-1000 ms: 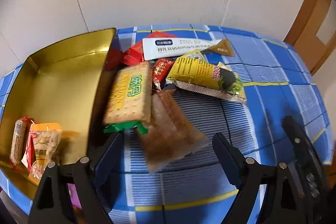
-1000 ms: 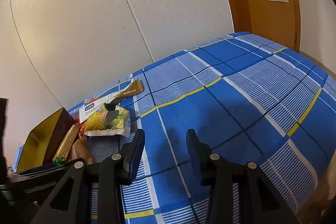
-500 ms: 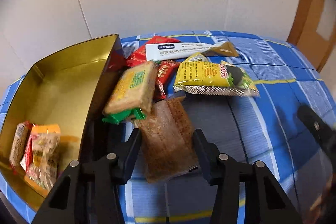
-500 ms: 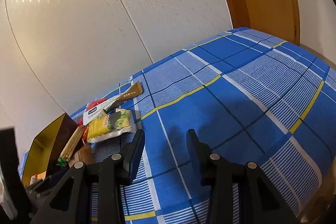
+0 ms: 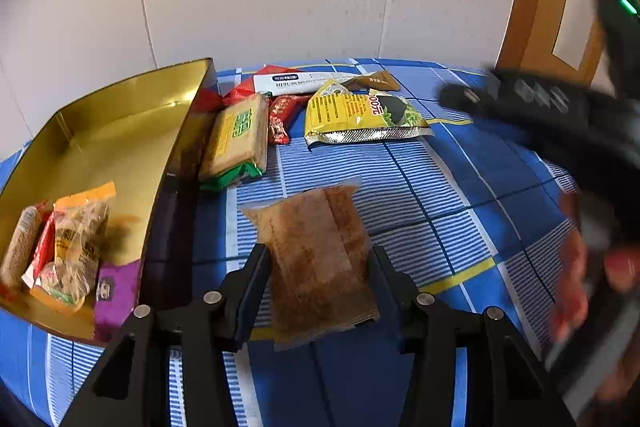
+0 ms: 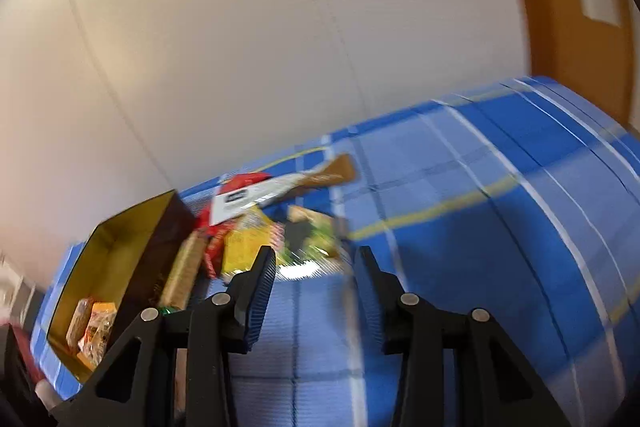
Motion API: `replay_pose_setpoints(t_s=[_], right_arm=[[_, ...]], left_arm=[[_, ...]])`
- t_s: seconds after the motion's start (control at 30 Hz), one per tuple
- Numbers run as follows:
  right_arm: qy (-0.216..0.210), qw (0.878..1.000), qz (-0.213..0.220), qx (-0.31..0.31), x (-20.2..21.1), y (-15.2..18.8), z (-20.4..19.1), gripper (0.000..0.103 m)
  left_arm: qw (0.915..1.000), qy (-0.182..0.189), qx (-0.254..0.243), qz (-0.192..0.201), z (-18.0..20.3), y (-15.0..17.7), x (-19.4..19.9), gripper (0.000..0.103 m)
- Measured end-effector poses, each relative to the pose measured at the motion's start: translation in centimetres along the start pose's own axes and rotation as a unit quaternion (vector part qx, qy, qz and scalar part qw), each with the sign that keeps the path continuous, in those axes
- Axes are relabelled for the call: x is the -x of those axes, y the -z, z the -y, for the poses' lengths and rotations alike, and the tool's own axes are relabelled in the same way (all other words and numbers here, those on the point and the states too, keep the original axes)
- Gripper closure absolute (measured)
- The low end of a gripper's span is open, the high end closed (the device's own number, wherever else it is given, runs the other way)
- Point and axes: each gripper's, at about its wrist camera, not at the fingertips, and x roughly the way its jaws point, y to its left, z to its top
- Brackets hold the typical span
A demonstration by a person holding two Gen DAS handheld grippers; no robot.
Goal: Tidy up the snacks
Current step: 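Grasp the brown pastry pack with the left tool, then grasp the yellow-and-black snack bag with the right tool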
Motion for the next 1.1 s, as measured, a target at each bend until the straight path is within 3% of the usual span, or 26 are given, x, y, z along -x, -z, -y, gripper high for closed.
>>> replay_pose_setpoints(t_s=[0.17, 0.27, 0.33, 0.5, 0.6, 0.7, 0.83, 0.93, 1.0, 1.1], right_arm=[[-0.008, 0.991, -0.049, 0.124, -4.7, -2.6, -3.7, 0.06], [0.0, 0.983, -0.092, 0.159, -7.1, -2.2, -4.3, 0.059], [-0.004, 0.983, -0.084, 0.161, -7.0, -1.7, -4.0, 0.059], [-0.078, 0.99, -0.101, 0.063, -4.3, 1.0, -1.8, 0.06], [-0.047, 0.99, -0.075, 0.107, -2.8, 1.9, -2.7, 0.059], [-0.03, 0.986, -0.041, 0.161, -2.1, -0.2, -4.2, 0.058], [-0.022, 0.973, -0.107, 0.203, -6.1, -2.8, -5.7, 0.054], [-0.003, 0.963, -0.145, 0.226, -9.2, -2.7, -6.4, 0.052], [-0.019, 0.962, -0.154, 0.224, -9.9, -2.5, -6.3, 0.044], [-0.02, 0.959, -0.156, 0.236, -9.3, -1.7, -6.2, 0.043]], left_arm=[[0.9999, 0.009, 0.004, -0.007, -0.4, 0.2, 0.3, 0.052], [0.9998, 0.014, 0.009, -0.013, -0.6, 0.5, 0.3, 0.052], [0.9998, 0.015, 0.007, -0.015, -0.6, 0.7, 0.4, 0.052], [0.9996, 0.018, 0.015, -0.016, -0.7, 1.0, 0.5, 0.052], [0.9996, 0.018, 0.018, -0.015, -0.9, 1.2, 0.6, 0.052], [0.9994, 0.02, 0.024, -0.017, -1.2, 1.3, 0.7, 0.052], [0.9991, 0.022, 0.027, -0.022, -1.2, 1.1, 0.7, 0.052], [0.9992, 0.02, 0.025, -0.024, -1.2, 1.3, 0.8, 0.052], [0.9992, 0.021, 0.023, -0.026, -1.3, 1.3, 0.8, 0.052], [0.999, 0.024, 0.023, -0.028, -1.5, 1.3, 0.9, 0.052]])
